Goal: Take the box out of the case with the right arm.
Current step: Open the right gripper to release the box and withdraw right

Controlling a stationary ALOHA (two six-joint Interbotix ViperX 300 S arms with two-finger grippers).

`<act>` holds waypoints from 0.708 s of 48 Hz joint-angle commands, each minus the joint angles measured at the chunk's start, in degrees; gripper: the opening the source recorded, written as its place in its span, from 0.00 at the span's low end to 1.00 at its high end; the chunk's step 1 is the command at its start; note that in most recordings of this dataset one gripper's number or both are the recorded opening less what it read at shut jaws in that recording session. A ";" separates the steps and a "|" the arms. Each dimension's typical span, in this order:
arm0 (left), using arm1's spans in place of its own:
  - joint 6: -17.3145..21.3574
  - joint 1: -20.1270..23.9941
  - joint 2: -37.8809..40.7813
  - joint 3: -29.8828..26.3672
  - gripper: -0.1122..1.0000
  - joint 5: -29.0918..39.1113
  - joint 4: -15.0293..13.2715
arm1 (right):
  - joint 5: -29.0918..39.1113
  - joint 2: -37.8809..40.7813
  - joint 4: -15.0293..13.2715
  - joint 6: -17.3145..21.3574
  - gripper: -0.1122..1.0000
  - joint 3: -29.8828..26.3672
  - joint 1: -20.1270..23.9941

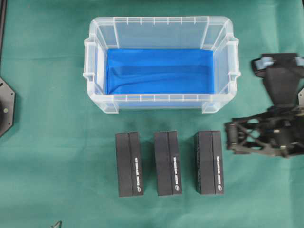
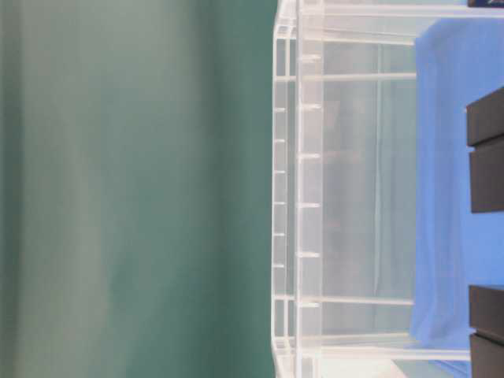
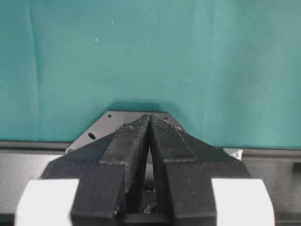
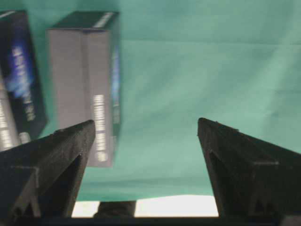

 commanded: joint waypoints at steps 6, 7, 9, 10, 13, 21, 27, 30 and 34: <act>0.00 0.00 0.44 -0.62 0.10 -0.18 0.09 | 1.05 -8.09 0.00 3.08 0.87 5.27 2.55; 0.00 0.00 0.35 -0.62 0.10 -0.18 0.09 | 1.32 -8.70 0.00 3.43 0.87 5.80 2.72; 0.00 -0.09 0.35 -0.62 0.10 -0.18 0.18 | 1.85 -9.84 0.09 3.96 0.87 6.59 3.08; 0.00 0.00 0.35 -0.62 0.10 -0.18 0.18 | 2.20 -10.37 0.09 4.22 0.87 7.03 3.25; 0.00 0.00 0.44 -0.62 0.10 -0.18 0.18 | 2.99 -11.51 0.00 4.66 0.87 7.82 3.43; -0.09 0.00 0.44 -0.62 0.10 -0.18 0.09 | 3.16 -12.13 -0.44 4.48 0.87 8.17 3.43; 0.00 0.00 0.44 -0.62 0.10 -0.18 0.18 | 3.16 -11.95 -1.14 4.13 0.87 8.17 2.81; 0.00 0.00 0.44 -0.62 0.10 -0.18 0.18 | 3.34 -12.13 -1.67 3.78 0.87 8.26 1.93; 0.00 0.00 0.44 -0.62 0.10 -0.18 0.09 | 3.34 -12.39 -3.08 1.93 0.87 8.79 -0.35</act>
